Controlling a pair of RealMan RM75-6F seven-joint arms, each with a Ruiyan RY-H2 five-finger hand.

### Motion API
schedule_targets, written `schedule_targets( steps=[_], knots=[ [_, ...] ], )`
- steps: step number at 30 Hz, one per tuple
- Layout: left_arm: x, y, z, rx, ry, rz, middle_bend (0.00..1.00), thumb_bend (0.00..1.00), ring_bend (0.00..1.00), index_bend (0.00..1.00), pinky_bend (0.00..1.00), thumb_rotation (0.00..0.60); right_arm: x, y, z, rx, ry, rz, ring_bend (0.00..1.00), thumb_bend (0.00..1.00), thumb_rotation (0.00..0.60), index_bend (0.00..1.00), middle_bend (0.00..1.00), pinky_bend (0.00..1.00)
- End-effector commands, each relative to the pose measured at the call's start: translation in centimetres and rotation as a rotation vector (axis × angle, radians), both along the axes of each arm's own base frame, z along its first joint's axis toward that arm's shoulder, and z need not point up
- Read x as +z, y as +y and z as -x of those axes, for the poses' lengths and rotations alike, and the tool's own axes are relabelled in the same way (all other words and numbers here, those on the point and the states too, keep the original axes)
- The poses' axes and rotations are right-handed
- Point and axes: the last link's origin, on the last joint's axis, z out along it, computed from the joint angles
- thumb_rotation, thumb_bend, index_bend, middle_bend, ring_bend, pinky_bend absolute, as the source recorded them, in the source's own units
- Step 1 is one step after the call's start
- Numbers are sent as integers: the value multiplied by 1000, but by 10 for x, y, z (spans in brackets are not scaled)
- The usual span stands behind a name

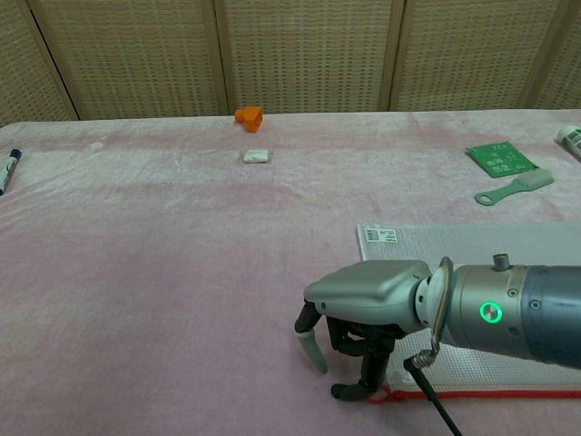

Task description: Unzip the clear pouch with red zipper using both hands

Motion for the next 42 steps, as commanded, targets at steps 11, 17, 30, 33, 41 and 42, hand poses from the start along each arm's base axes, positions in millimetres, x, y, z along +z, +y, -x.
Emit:
schedule_targets(
  steps=[11,17,30,33,41,42],
  knots=[
    [-1,-1,-1,-5,0,7,0,0,0,0,0,600,3,0,12,-12,29,-5,935,444,600,556,979,1000],
    [-2,-1,-2,-6,1,10,0,0,0,0,0,600,4,1,15,-10,34,-6,935,464,600,560,979,1000],
    [-2,-1,-2,-10,-3,13,0,0,0,0,0,600,1,1,21,6,47,-7,935,496,600,586,979,1000],
    [-2,-1,-2,-12,-4,13,0,0,0,0,0,600,1,2,22,17,49,-5,935,502,600,593,979,1000],
    [-2,-1,-3,-14,-5,16,0,0,0,0,0,600,1,2,25,31,56,-3,935,600,600,609,980,1000],
    [-3,-1,-3,-14,-5,16,0,0,0,0,0,600,1,2,26,29,56,-5,935,611,600,613,980,1000]
  ],
)
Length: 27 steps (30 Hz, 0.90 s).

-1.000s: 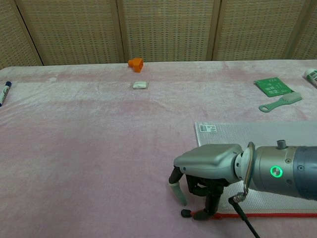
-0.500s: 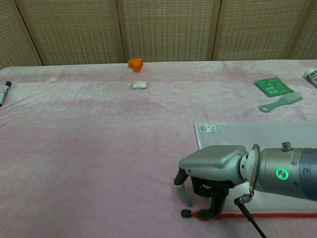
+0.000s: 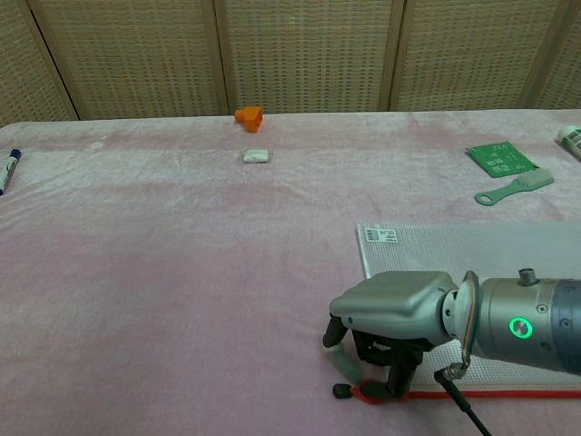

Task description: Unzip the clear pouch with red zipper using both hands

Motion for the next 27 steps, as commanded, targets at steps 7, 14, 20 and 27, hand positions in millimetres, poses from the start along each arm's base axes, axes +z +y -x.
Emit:
schedule_targets(
  steps=[7,14,20,27],
  knots=[
    [0,0,0,-1,0,2,0,0,0,0,0,600,1,1,2,-3,-5,-9,935,642,600,686,981,1000],
    [-1,0,0,-1,-1,6,0,0,0,0,0,600,6,1,0,-1,-39,-6,937,661,600,761,990,1000],
    [-1,0,0,-1,-3,6,0,0,0,0,0,600,21,-1,-9,-9,-130,5,938,673,600,773,991,1000],
    [-1,0,0,-2,-12,13,0,0,0,0,0,600,45,-11,-21,-35,-254,21,939,674,600,782,992,1000]
  ],
)
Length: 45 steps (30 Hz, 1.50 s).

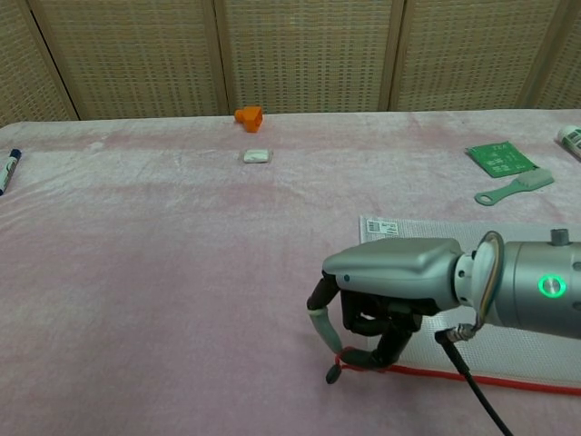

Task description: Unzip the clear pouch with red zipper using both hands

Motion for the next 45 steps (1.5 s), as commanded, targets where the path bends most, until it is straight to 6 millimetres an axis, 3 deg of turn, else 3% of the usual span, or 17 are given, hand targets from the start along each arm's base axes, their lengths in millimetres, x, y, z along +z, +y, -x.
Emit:
schedule_targets(
  steps=[1,16,26,29,38,41,42,44,45],
  knots=[
    [0,0,0,-1,-3,1,0,0,0,0,0,600,17,-8,-8,-17,-69,11,939,674,600,783,992,1000],
    [0,1,1,3,-21,10,0,0,0,0,0,600,79,-50,-46,-156,-320,-26,940,674,600,804,992,1000],
    [-5,5,2,6,-17,29,0,0,0,0,0,600,120,-64,-76,-227,-439,-62,940,675,600,806,992,1000],
    [-9,13,-2,-10,-24,53,0,0,0,0,0,600,123,-64,-79,-232,-441,-73,940,675,600,806,992,1000],
    [-32,69,-36,-178,-86,151,0,0,0,0,0,600,129,-67,-97,-260,-503,-99,941,675,600,805,993,1000],
    [-42,84,-46,-238,-128,188,108,0,36,0,2,600,129,-72,-103,-314,-532,-122,941,676,600,805,992,1000],
    [-46,88,-50,-265,-146,196,217,0,111,0,39,600,129,-73,-104,-333,-541,-129,941,677,600,805,992,1000],
    [-57,98,-58,-327,-192,224,448,0,329,0,223,600,128,-75,-104,-366,-556,-140,941,677,600,804,992,1000],
    [-63,101,-61,-356,-215,237,584,0,471,0,405,600,127,-75,-104,-377,-559,-144,941,677,600,804,993,1000]
  ],
)
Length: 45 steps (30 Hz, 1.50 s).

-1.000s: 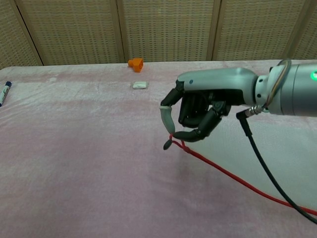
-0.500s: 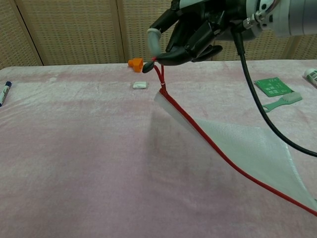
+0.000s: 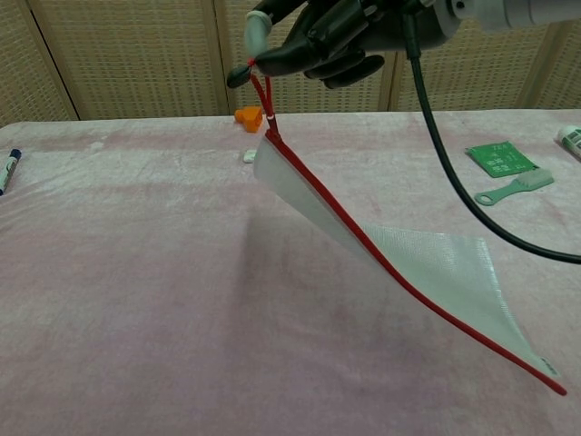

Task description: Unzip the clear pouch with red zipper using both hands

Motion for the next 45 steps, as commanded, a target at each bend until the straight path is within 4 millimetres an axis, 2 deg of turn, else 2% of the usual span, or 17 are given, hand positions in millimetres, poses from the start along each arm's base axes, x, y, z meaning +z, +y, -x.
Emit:
schedule_targets(
  steps=[1,3,4,7,9,15,19,23,28,35,45],
  knots=[
    [-24,22,-18,-132,-97,61,706,0,598,15,589,600,-1,-2,-4,-40,-28,-31,941,677,600,804,993,1000],
    [-39,30,-26,-189,-176,71,852,0,753,82,825,600,-2,-3,-2,-52,-27,-33,941,678,600,804,992,1000],
    [-44,32,-28,-201,-196,77,906,0,809,131,906,600,-2,-3,-1,-54,-26,-33,941,678,600,805,992,1000],
    [-67,39,-39,-222,-297,146,960,0,861,185,988,600,-4,-3,3,-73,-25,-40,941,678,600,804,992,1000],
    [-83,45,-51,-230,-366,196,968,0,869,191,1000,600,-4,-4,5,-88,-29,-48,941,678,600,804,992,1000],
    [-112,53,-78,-233,-467,297,970,0,872,230,1000,600,-5,-7,9,-104,-28,-45,942,679,600,803,992,1000],
    [-125,56,-93,-225,-509,368,971,0,872,199,1000,600,-3,-8,9,-107,-31,-43,942,678,600,803,993,1000],
    [-138,57,-112,-199,-618,444,971,0,872,229,1000,600,0,-10,9,-113,-34,-33,942,679,600,803,992,1000],
    [-149,57,-125,-184,-660,513,971,0,872,248,1000,600,0,-12,11,-122,-30,-24,942,682,600,803,993,1000],
    [-154,59,-145,-196,-712,564,970,0,872,274,1000,600,2,-14,16,-135,-23,-15,942,683,600,803,993,1000],
    [-169,57,-171,-229,-699,618,970,0,872,310,1000,600,8,-16,16,-137,-24,3,942,682,600,803,992,1000]
  ],
)
